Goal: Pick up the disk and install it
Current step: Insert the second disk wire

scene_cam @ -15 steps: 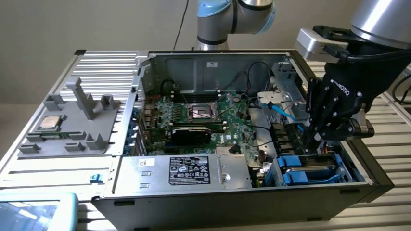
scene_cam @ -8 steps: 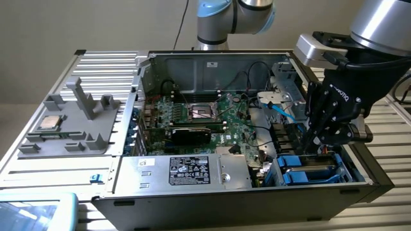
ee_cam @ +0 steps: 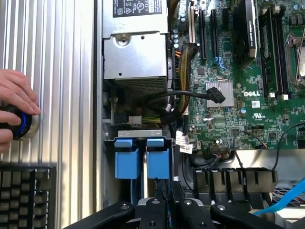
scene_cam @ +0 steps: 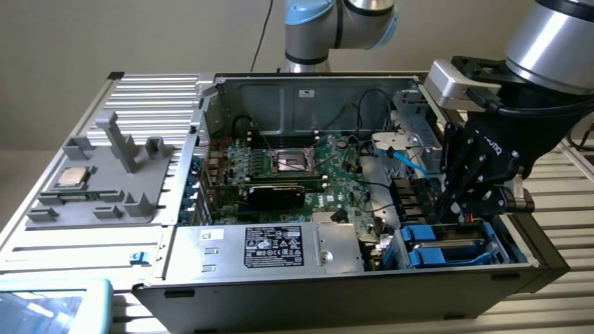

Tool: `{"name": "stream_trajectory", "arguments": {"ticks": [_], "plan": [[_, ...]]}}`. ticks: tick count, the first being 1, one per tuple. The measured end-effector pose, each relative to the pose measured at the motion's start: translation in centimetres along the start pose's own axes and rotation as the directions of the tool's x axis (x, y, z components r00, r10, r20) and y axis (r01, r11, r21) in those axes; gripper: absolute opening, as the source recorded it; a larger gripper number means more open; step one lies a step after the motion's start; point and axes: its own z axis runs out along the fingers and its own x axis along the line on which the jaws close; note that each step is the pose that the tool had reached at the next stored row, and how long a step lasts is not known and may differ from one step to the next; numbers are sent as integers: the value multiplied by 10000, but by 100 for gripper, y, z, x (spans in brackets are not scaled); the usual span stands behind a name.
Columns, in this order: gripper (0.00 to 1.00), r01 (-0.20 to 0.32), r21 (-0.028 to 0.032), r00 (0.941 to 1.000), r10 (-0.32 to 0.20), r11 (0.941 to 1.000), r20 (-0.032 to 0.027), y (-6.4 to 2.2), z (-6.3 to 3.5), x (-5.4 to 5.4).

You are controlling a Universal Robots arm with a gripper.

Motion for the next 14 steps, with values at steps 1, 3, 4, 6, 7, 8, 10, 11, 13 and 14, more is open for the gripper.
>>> {"name": "stream_trajectory", "arguments": {"ticks": [1,3,4,6,7,8,10,11,13,14], "plan": [[16,0,-1,10000,0,10000,10,0,0,0],[16,3,-2,10000,-3,10000,41,-3,4,3],[16,5,-2,10000,-5,10000,51,-6,6,9],[16,7,-2,10000,-7,10000,57,-12,12,26],[16,6,-2,10000,-6,10000,59,-13,16,35],[16,6,-1,10000,-6,10000,60,-14,18,43],[16,7,-2,10000,-7,10000,64,-16,20,47],[16,6,-2,10000,-6,10000,63,-16,20,47],[16,7,-2,10000,-7,10000,67,-16,20,53],[16,9,-1,10000,-9,10000,85,-16,21,54]]}}
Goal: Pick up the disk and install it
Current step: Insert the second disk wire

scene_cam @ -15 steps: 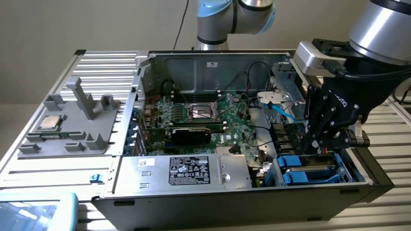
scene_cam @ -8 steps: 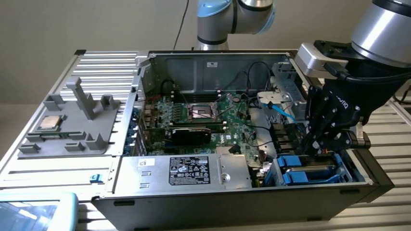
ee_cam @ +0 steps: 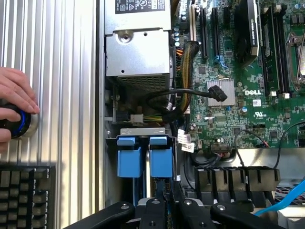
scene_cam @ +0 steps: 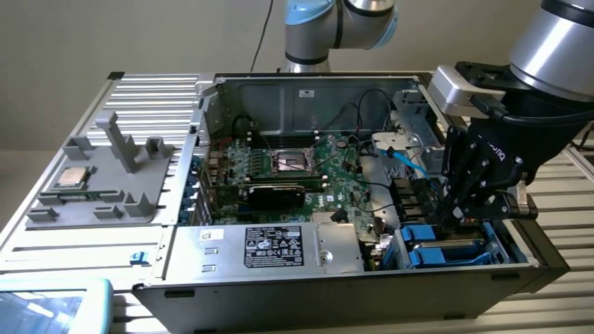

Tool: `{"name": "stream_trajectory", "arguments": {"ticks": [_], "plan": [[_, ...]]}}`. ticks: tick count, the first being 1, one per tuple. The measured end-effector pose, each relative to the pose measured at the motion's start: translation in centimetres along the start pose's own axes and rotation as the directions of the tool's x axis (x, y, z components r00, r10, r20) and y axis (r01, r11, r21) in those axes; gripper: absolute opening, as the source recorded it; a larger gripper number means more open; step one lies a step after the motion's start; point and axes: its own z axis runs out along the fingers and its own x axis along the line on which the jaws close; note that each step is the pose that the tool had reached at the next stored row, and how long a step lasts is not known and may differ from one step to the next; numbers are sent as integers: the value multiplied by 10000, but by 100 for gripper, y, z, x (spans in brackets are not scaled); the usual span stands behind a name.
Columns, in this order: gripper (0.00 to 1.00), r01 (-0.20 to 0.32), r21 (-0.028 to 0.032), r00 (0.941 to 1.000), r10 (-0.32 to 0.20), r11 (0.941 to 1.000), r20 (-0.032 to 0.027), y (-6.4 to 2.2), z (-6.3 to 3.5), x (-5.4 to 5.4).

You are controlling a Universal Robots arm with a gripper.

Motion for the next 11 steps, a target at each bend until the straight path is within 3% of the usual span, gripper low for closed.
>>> {"name": "stream_trajectory", "arguments": {"ticks": [5,11], "plan": [[16,8,40,10000,-9,10000,92,-5,2,-1],[16,2,164,9999,-4,9999,110,-8,27,6]]}}
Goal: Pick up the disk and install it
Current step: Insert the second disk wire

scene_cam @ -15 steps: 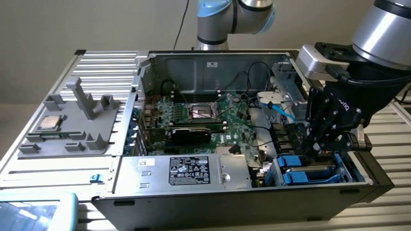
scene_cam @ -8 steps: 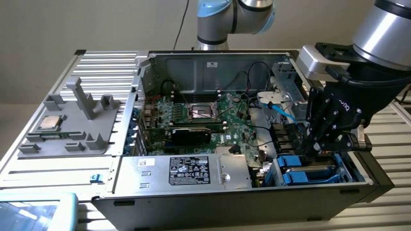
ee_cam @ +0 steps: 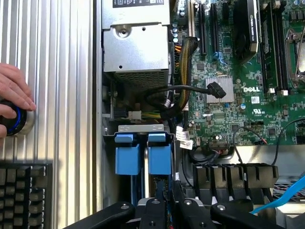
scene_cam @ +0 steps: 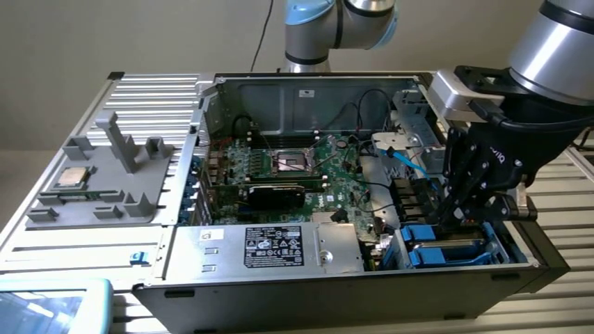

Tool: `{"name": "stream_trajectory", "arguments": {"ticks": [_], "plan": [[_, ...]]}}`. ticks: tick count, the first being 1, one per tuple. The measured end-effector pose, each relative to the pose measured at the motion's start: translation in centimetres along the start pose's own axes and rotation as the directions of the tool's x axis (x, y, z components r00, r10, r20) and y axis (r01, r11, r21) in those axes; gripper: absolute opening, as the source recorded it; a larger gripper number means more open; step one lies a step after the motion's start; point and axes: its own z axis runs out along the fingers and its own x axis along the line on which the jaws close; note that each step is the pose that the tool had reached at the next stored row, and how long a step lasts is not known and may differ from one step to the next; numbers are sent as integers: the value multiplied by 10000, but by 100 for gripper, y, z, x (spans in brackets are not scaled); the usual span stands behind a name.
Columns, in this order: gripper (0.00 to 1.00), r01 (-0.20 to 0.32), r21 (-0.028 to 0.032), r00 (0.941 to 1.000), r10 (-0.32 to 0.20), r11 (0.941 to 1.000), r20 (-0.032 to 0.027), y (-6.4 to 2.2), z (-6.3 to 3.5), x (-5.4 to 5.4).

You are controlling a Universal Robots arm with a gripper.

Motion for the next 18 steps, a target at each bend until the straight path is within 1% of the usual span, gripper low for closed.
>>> {"name": "stream_trajectory", "arguments": {"ticks": [4,11,14,18], "plan": [[16,-3,44,10000,3,10000,9,5,21,0],[16,-6,98,10000,6,10000,14,13,49,-2],[16,-6,143,10000,5,9999,18,16,53,-3],[16,-12,225,10000,11,9997,22,21,53,-5]]}}
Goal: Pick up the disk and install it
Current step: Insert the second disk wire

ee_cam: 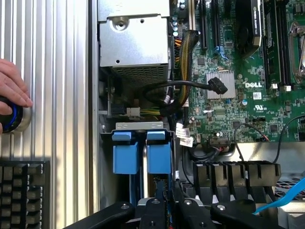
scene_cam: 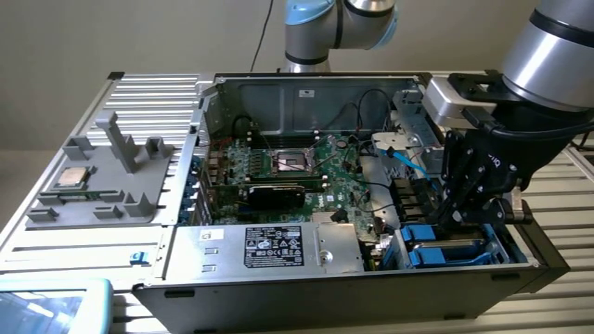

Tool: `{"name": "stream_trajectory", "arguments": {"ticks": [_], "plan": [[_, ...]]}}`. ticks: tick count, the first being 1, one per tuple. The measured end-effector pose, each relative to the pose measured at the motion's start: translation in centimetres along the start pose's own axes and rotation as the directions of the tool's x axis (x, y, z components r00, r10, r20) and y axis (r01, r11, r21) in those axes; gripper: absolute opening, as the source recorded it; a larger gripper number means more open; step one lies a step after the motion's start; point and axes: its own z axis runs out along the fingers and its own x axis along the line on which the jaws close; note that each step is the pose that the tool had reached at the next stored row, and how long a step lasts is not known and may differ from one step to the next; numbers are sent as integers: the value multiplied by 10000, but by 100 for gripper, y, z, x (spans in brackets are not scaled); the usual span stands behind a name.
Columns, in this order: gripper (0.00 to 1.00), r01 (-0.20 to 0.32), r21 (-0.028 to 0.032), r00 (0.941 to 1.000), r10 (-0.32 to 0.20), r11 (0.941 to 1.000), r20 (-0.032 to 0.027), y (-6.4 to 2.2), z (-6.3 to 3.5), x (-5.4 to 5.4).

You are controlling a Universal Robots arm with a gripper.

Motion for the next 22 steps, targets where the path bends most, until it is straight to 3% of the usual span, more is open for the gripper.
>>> {"name": "stream_trajectory", "arguments": {"ticks": [4,22], "plan": [[16,-1,41,10000,1,10000,0,7,0,0],[16,144,88,9999,-144,9999,-7,24,7,-1]]}}
